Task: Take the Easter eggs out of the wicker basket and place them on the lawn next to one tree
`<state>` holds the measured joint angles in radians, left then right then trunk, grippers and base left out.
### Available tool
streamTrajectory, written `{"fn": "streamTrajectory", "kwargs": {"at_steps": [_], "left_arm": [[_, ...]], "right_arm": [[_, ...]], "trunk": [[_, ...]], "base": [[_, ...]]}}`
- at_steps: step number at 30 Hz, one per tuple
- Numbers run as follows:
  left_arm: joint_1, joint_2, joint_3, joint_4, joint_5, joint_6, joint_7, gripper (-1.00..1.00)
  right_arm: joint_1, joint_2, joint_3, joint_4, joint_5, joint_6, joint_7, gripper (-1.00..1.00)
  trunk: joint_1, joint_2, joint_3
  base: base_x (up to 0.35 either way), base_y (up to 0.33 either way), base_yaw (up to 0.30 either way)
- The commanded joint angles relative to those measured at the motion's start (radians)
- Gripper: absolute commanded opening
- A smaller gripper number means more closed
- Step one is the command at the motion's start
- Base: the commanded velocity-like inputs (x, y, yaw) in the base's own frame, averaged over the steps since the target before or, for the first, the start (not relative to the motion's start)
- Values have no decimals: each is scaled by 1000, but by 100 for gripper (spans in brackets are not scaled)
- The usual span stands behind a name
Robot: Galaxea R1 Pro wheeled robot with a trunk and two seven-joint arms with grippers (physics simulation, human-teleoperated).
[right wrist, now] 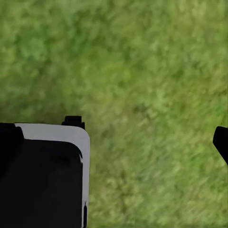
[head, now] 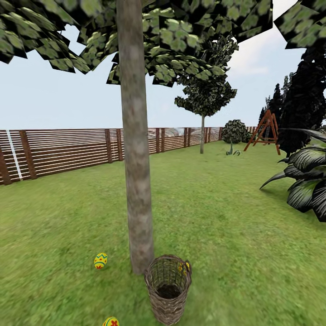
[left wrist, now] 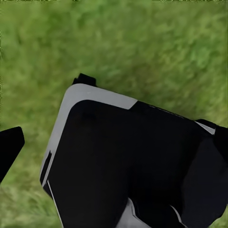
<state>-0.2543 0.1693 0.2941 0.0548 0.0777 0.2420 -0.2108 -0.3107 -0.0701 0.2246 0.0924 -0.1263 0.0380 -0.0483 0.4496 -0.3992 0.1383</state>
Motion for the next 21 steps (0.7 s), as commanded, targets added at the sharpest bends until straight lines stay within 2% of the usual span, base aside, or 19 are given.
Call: {"fn": "streamTrajectory", "kwargs": {"at_steps": [1, 5, 8, 9, 21], "left_arm": [[-1, 1, 2, 2, 9, 1, -2, 100], [0, 1, 2, 4, 8, -24, -2, 100], [0, -7, 2, 5, 9, -31, -1, 100], [0, -17, 2, 4, 9, -33, -1, 100], [0, -27, 2, 3, 8, -33, -1, 100]], "right_arm": [[-1, 0, 9, 1, -10, 2, 0, 100], [-1, 0, 9, 1, -10, 2, 1, 100], [-1, 0, 9, 1, -10, 2, 1, 100], [-1, 0, 9, 1, -10, 2, 1, 100], [-1, 1, 9, 1, -11, 2, 1, 100]], "trunk": [[0, -1, 0], [0, -1, 0], [0, -1, 0], [0, -1, 0], [0, -1, 0]], "base": [[0, 0, 8], [-190, 0, 3], [-321, 0, 0], [-339, 0, 0], [-341, 0, 0]]}}
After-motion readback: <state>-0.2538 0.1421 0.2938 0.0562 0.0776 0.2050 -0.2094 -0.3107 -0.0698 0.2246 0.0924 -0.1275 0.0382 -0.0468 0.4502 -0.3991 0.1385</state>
